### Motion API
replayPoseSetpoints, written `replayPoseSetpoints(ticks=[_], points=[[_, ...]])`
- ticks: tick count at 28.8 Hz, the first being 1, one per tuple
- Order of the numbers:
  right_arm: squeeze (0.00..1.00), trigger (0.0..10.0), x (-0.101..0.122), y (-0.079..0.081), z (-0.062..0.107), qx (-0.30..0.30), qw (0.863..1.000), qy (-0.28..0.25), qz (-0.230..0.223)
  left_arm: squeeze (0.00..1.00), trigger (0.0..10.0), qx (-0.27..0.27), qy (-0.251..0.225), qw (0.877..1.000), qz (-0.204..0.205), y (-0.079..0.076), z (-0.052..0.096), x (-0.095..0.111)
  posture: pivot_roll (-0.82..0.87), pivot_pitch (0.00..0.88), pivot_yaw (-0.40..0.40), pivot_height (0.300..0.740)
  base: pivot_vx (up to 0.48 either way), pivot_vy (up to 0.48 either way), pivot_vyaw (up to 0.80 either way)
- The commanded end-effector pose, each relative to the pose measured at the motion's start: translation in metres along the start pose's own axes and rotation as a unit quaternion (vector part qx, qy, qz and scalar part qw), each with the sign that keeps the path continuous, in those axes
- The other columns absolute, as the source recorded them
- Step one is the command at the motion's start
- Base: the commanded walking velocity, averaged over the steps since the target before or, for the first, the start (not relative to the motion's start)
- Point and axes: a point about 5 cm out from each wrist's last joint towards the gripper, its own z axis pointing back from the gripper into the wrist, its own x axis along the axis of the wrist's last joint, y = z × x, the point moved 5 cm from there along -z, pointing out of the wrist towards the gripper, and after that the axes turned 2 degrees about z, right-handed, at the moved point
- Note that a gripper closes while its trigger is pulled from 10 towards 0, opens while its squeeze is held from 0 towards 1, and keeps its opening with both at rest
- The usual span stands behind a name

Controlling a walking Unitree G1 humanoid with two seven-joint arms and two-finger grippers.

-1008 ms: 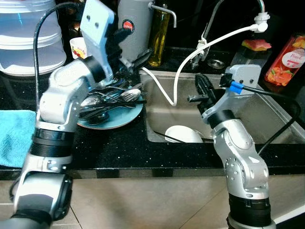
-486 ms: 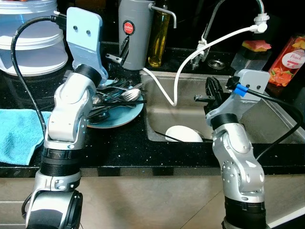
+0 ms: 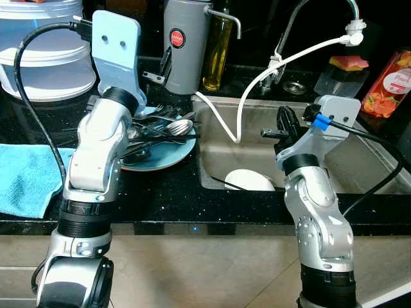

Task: Kitchen organization

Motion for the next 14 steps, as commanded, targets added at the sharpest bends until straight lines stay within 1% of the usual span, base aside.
replayPoseSetpoints(ticks=[1, 14], points=[[0.0, 10.0, 0.0001, -0.0055, -0.0006, -0.011, 1.0, -0.003, 0.001, 0.0, 10.0, -0.004, -0.004, 1.0, -0.003, -0.0057, 0.0014, 0.0004, 0.2, 0.0, -0.075, 0.74, -0.251, 0.0, 0.0], [0.0, 10.0, -0.0009, -0.0059, -0.001, -0.013, 1.0, -0.002, -0.001, 0.0, 10.0, -0.005, -0.005, 1.0, -0.002, -0.0063, -0.0002, 0.0006, 0.19, 0.0, -0.073, 0.74, -0.275, 0.0, 0.0]])
